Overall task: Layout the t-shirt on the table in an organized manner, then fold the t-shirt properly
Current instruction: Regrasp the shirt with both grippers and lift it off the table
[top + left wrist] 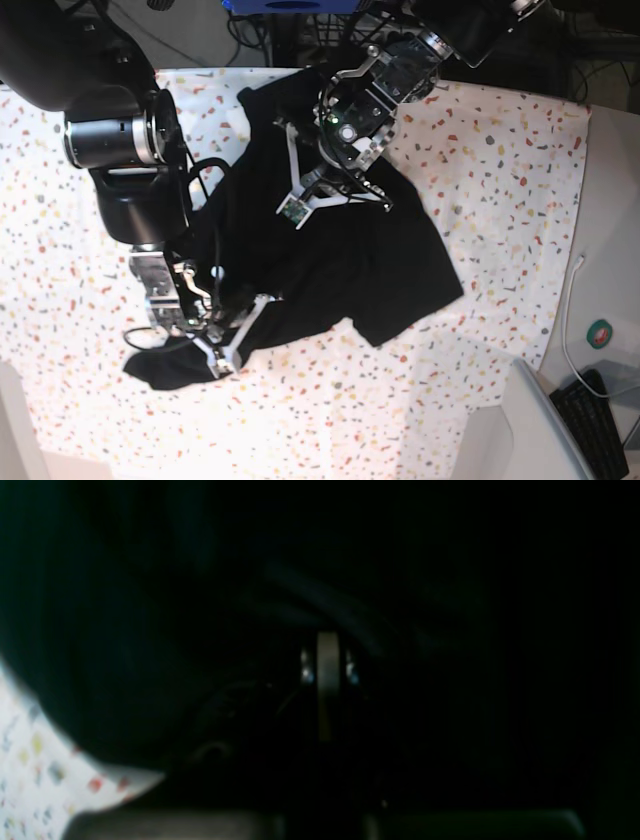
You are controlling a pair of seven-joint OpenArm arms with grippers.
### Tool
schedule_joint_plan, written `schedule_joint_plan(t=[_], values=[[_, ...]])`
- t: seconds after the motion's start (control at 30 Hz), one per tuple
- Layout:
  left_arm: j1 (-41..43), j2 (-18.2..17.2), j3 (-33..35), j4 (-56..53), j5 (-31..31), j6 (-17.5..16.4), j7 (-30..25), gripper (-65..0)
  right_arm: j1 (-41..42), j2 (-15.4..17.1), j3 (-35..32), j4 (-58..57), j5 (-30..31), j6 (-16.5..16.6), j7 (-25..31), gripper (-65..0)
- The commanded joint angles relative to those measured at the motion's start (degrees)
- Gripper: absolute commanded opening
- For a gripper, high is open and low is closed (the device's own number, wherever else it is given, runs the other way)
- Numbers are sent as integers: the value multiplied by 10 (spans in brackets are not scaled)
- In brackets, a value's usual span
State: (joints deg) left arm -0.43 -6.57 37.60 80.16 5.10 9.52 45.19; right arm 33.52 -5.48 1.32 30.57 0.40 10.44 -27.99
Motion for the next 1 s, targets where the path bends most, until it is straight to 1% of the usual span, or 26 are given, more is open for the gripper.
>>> schedule_joint_plan(t=[0.0, 0.07, 0.13, 0.2, 0.23, 0.27, 0.3, 0.37, 0.43, 0.47, 0.57, 0.67, 0.7, 0.77, 0.87, 0.9, 0.97], values=[[-20, 3, -5, 17, 12, 8, -7, -650, 27, 16, -4, 15, -4, -4, 10, -650], [-26, 4, -5, 46, 12, 8, -1, -650, 23, 21, -7, 68, -4, -4, -15, -650], [-29, 1, -7, 81, 12, 8, 33, -650, -5, 41, -7, 159, -5, -4, -57, -650], [-44, -16, -10, 114, 12, 8, 62, -650, -40, 59, -7, 271, -5, -4, -105, -650], [-51, -21, -14, 125, 12, 8, 65, -650, -60, 67, -7, 330, -5, -4, -134, -650], [-57, -24, -20, 129, 12, 8, 65, -650, -78, 75, -7, 379, -5, -4, -165, -650], [-66, -27, -34, 130, 12, 8, 65, -650, -101, 83, -7, 429, -5, -4, -207, -650], [-101, -26, -58, 111, 6, 5, 63, -650, -148, 87, -7, 516, -4, -4, -277, -650], [-145, -13, -58, 74, 6, 5, 53, -650, -206, 85, -7, 591, -4, -4, -331, -650], [-169, -2, -54, 44, 6, 5, 36, -650, -235, 83, -8, 620, -3, -4, -344, -650], [-230, 34, -43, -58, 6, 5, -8, -650, -313, 53, -9, 678, -3, -4, -351, -650], [-279, 75, -32, -181, 6, 5, -73, -650, -368, 18, -16, 693, -3, -4, -354, -650], [-292, 91, -28, -227, 6, 5, -101, -650, -382, 9, -29, 693, -3, -4, -350, -650], [-314, 120, -19, -319, 10, 5, -165, -650, -404, 2, -66, 693, -3, -4, -349, -650], [-343, 150, 3, -457, 12, 5, -258, -650, -420, -11, -118, 686, -3, -4, -340, -650], [-350, 156, 10, -492, 12, 6, -280, -650, -422, -13, -131, 679, -3, -4, -331, -650], [-358, 156, 16, -537, 8, 8, -319, -650, -423, -14, -145, 639, -3, -4, -305, -650]])
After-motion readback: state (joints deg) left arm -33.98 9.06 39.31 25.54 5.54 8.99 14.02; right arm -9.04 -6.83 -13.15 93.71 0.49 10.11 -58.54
